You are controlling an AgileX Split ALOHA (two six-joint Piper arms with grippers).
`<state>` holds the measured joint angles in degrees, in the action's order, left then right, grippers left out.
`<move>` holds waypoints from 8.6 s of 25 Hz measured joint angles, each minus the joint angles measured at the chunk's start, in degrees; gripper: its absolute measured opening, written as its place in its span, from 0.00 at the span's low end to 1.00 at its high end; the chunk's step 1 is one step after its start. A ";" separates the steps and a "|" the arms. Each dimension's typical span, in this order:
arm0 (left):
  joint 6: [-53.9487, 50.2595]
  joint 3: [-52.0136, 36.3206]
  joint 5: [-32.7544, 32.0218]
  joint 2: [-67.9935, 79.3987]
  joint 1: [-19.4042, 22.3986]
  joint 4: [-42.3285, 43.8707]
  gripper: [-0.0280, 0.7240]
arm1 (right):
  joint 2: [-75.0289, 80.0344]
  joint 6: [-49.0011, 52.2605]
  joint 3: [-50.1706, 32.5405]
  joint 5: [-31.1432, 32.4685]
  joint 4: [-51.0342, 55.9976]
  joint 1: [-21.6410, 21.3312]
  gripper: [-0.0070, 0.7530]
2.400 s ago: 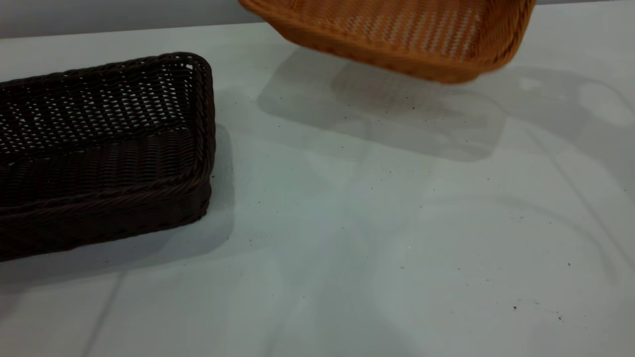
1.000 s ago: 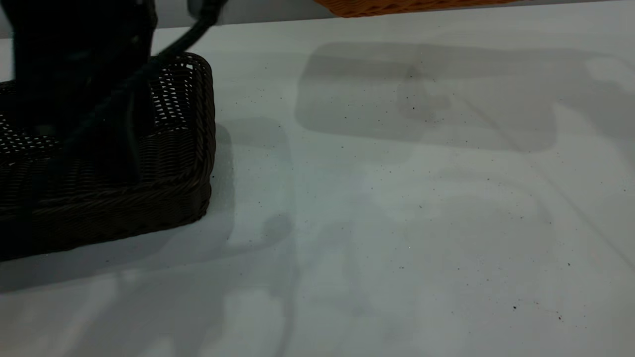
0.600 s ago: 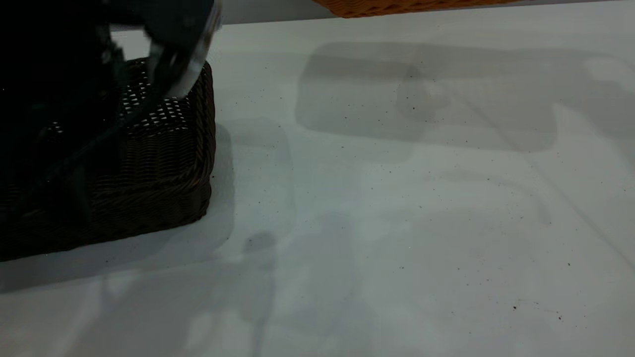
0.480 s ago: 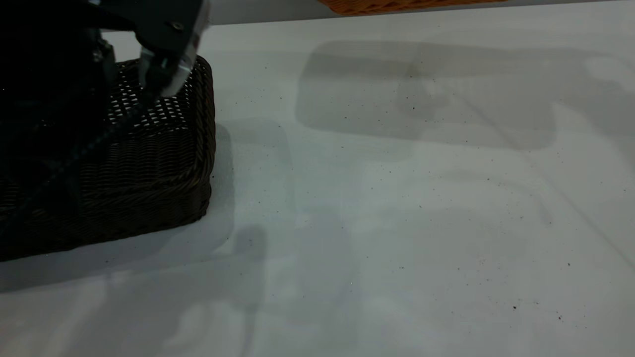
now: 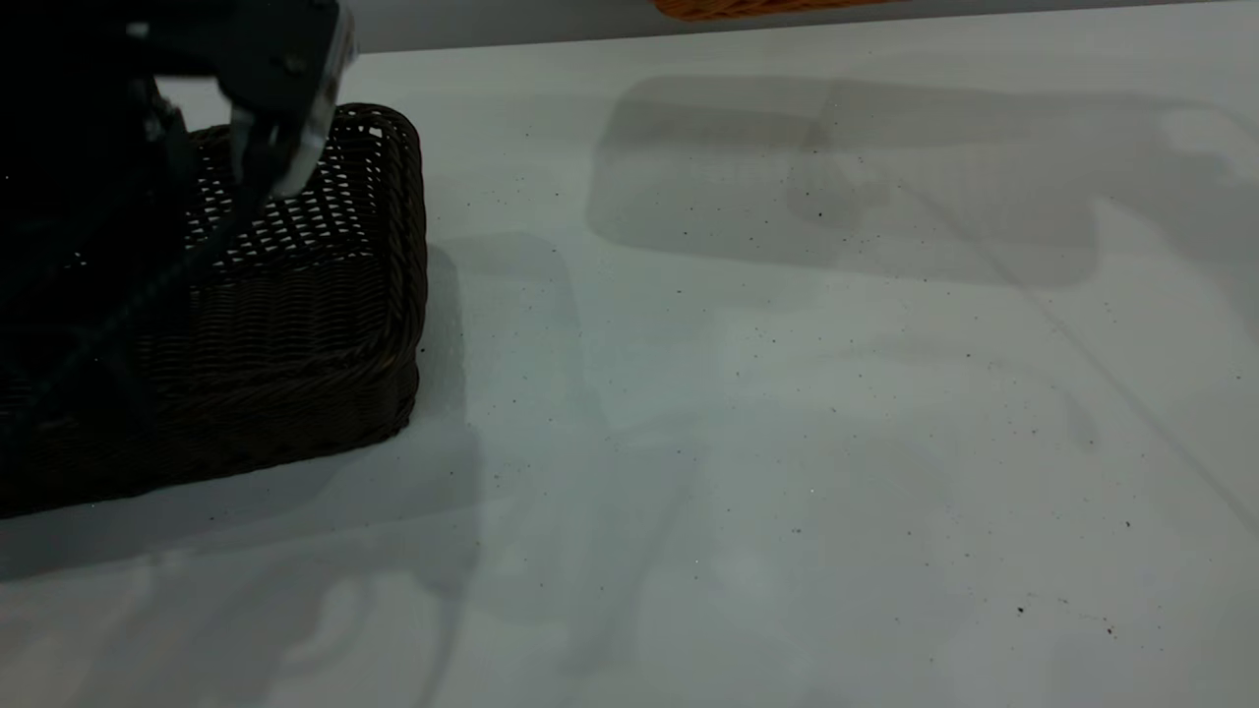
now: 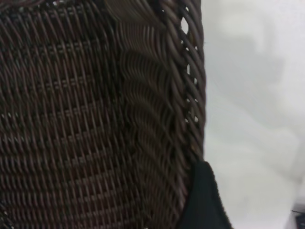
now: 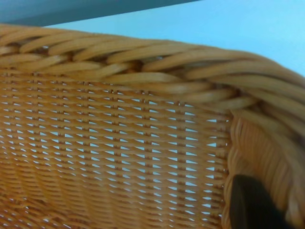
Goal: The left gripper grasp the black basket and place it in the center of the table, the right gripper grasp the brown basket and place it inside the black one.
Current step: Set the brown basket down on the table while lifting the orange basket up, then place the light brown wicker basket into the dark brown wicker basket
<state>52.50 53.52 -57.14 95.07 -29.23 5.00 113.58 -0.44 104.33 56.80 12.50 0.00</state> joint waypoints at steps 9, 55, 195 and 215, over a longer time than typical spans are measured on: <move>-0.17 -0.50 3.24 2.72 0.00 2.38 0.62 | 0.00 0.06 0.00 -0.06 0.15 0.00 0.15; 3.64 -1.02 14.93 10.30 -10.71 6.92 0.27 | 0.00 -2.28 0.00 0.24 3.73 0.00 0.15; -94.74 5.77 8.67 -29.76 -22.87 81.01 0.04 | 0.06 4.17 -13.64 12.97 16.53 20.81 0.15; -94.89 5.77 8.47 -29.76 -22.87 80.90 0.04 | 6.42 3.99 -13.64 6.43 17.57 20.81 0.15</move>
<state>-42.39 59.29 -48.66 65.31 -52.10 85.90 120.00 3.56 90.69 63.23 30.07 20.81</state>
